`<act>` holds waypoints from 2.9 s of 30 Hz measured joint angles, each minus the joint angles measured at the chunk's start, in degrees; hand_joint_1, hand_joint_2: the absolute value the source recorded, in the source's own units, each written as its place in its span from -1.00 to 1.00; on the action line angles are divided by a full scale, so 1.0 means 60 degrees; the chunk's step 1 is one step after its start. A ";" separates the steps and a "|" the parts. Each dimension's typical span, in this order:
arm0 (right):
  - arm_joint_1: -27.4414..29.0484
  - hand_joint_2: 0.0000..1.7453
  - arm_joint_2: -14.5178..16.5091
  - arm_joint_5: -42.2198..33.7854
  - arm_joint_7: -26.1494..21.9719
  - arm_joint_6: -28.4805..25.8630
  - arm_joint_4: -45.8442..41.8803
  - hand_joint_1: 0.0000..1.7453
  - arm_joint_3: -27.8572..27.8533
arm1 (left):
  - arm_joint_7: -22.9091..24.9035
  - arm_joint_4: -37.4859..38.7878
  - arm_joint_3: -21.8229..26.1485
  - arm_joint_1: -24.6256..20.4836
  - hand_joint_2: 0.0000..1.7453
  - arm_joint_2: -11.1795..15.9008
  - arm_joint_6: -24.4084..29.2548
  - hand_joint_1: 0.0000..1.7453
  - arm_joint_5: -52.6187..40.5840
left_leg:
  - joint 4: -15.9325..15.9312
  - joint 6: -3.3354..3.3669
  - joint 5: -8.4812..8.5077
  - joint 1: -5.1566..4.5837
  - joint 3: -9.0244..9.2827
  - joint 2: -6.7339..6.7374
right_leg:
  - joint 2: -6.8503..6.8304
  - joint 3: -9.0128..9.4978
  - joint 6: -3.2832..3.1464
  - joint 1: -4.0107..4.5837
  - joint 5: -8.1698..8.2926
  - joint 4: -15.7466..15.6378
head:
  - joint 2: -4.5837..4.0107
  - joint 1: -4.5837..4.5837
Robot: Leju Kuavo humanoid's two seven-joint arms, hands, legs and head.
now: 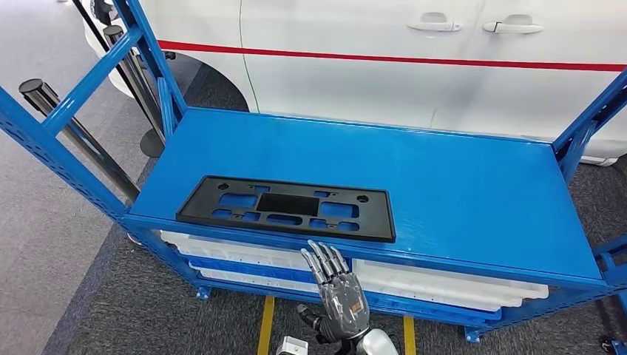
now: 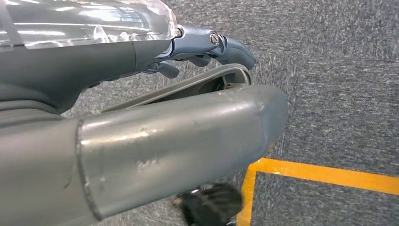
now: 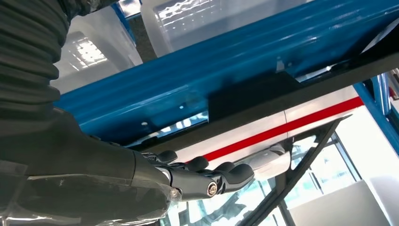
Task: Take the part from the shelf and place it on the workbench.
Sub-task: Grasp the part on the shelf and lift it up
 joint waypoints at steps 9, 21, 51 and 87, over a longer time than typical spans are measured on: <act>-0.0023 1.00 -0.0015 -0.0135 -0.0058 -0.0015 -0.0011 -1.00 0.0043 | -0.0140 0.0007 0.0126 0.0047 -1.00 0.0009 -0.0015 -1.00 -0.0088 | -0.2008 0.0421 0.1686 0.0009 0.0286 0.0071 | -0.0031 0.0206 0.0514 -0.0034 -0.0507 0.0296 | 0.0000 0.0006; -0.0441 1.00 0.0040 -0.0604 -0.0444 -0.0026 0.0107 -1.00 0.0340 | 0.0123 0.0007 0.0238 -0.0002 -1.00 0.0076 -0.0256 -1.00 -0.0722 | -0.2040 0.0471 0.1715 -0.0201 0.0208 0.0070 | -0.0071 0.0259 0.0035 0.0189 -0.0423 0.0115 | 0.0000 0.0005; -0.2544 1.00 0.0719 0.1781 0.2207 -0.0027 0.2079 -1.00 0.0493 | 0.0117 0.0007 0.0401 -0.0173 -1.00 0.0185 -0.0717 -1.00 -0.2223 | -0.2046 0.0379 0.1659 -0.0036 0.0283 0.0045 | -0.0090 0.0000 0.0327 0.0083 -0.0209 0.0155 | -0.0001 0.0003; -0.2617 1.00 0.0466 0.1060 0.2002 0.0266 0.1099 -1.00 -0.0950 | -0.0009 0.0007 0.1569 -0.0276 -1.00 0.0198 -0.1032 -1.00 -0.3358 | -0.1206 0.0088 0.0725 0.0030 0.0297 0.0037 | -0.0087 -0.0215 0.0123 -0.0045 0.0090 0.0043 | 0.0001 0.0006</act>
